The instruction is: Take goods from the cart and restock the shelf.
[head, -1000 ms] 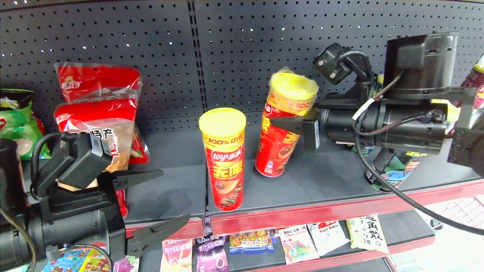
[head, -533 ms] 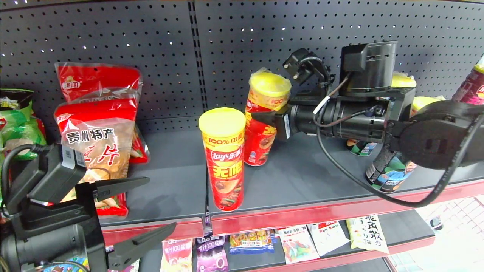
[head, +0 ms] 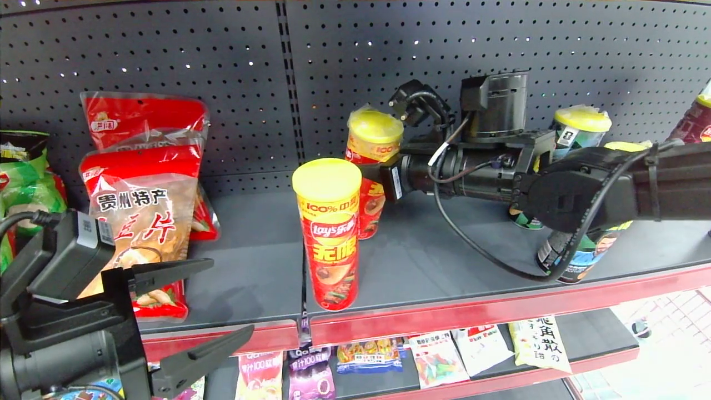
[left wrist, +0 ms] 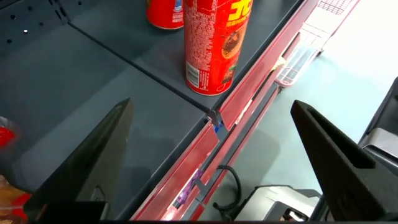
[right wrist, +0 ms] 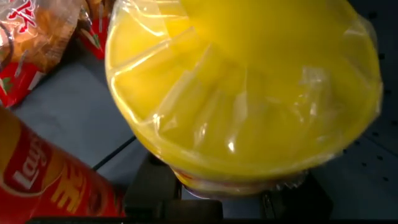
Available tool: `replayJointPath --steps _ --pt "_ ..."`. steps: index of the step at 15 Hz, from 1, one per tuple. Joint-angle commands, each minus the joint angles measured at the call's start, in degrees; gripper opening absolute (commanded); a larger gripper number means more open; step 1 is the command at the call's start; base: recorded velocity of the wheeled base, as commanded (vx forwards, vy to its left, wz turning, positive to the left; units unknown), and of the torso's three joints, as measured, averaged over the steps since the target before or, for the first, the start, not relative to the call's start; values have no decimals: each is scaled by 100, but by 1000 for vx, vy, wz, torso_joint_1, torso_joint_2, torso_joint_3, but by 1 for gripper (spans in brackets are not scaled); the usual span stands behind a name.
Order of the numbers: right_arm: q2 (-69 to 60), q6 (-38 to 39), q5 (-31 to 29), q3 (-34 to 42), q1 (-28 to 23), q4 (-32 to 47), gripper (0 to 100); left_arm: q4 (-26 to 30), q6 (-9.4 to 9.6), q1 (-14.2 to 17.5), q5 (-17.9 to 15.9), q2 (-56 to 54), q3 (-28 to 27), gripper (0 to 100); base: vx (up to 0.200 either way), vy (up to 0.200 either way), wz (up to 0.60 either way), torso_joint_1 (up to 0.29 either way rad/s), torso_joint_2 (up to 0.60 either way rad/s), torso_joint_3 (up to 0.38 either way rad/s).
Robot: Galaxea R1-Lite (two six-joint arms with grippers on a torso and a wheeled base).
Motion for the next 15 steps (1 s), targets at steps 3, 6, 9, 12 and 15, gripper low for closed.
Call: replayJointPath --steps 3,6,9,12,15 --pt "234 17 -10 -245 21 -1 0 -3 2 5 -3 8 -5 100 0 0 0 0 0 0" --pt "278 26 -1 -324 74 8 0 -3 2 5 -3 8 -5 100 0 0 0 0 0 0" --pt "340 26 -1 -342 153 -1 0 -3 2 5 -3 8 -14 100 0 0 0 0 0 0" --pt "357 34 -1 -324 162 -1 0 -3 2 5 -3 8 -5 100 0 0 0 0 0 0" --pt "357 70 -1 -298 162 -1 100 -3 2 5 -3 8 -5 100 0 0 0 0 0 0"
